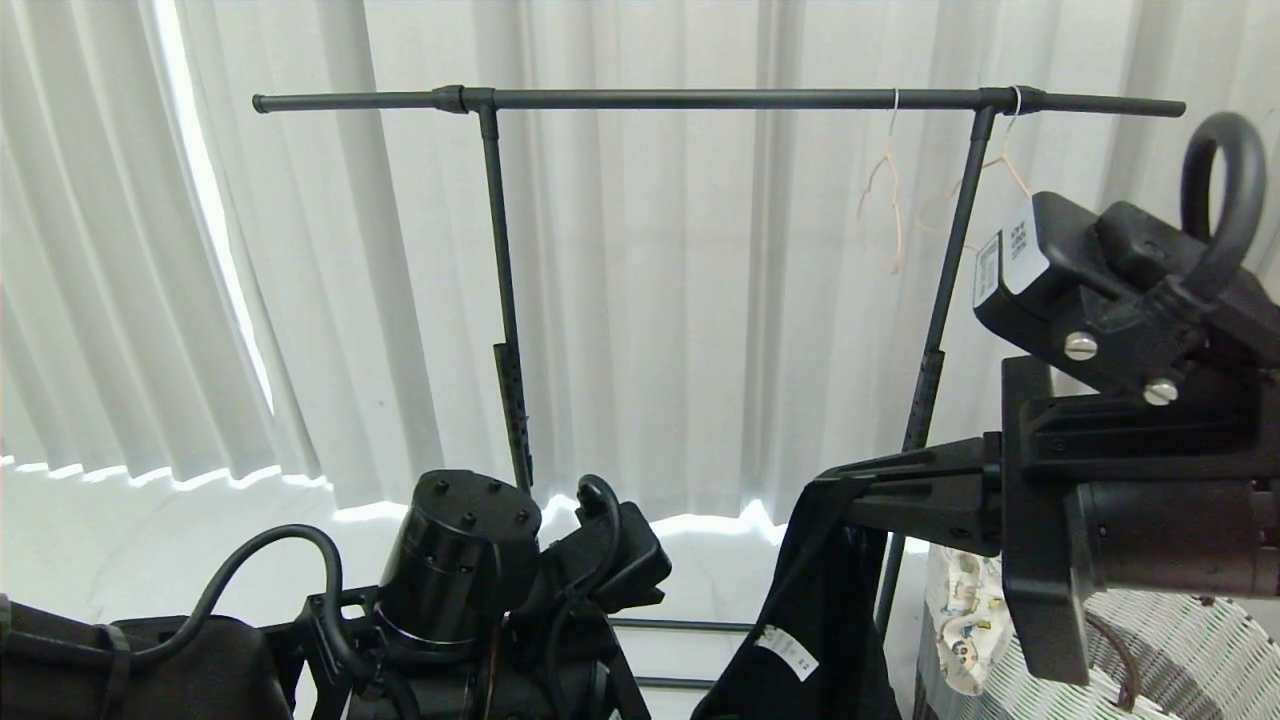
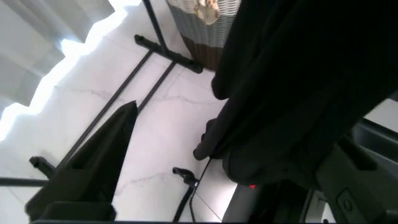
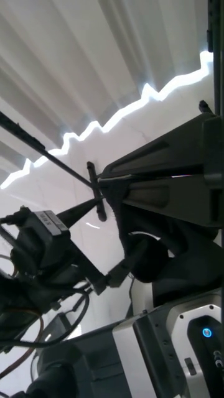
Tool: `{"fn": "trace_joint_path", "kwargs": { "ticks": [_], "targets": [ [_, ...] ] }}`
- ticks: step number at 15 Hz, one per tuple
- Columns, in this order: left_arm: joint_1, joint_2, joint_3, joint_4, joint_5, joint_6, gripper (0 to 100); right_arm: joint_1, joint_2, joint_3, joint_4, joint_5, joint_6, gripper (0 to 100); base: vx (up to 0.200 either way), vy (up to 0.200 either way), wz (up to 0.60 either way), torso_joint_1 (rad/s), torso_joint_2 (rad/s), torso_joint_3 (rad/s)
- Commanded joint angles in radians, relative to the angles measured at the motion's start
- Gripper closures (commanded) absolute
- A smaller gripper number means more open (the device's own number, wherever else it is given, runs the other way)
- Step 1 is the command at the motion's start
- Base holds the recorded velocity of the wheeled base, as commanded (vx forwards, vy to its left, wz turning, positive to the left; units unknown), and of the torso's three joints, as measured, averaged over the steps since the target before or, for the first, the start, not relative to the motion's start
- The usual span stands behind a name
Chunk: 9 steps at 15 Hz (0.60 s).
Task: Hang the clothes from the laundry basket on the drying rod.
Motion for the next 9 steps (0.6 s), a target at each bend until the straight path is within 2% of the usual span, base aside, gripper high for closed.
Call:
{"fn": "trace_joint_path", "kwargs": {
  "ticks": [1,7,9],
  "targets": [
    [0.007,0.008,0.001,-0.001,-0.001,0.000,100,0.000,0.001,-0.001,0.000,0.002,0.000,100,0.000,0.000,0.00,0.000,0.00,0.000],
    [0.010,-0.004,0.044,-0.001,0.002,0.000,100,-0.014,-0.008,0.005,0.000,0.000,0.003,100,0.000,0.000,0.00,0.000,0.00,0.000],
    [0.030,-0.041,0.070,-0.001,0.039,0.000,100,-0.044,-0.008,0.008,0.000,-0.001,0.005,100,0.000,0.000,0.00,0.000,0.00,0.000]
  ]
}}
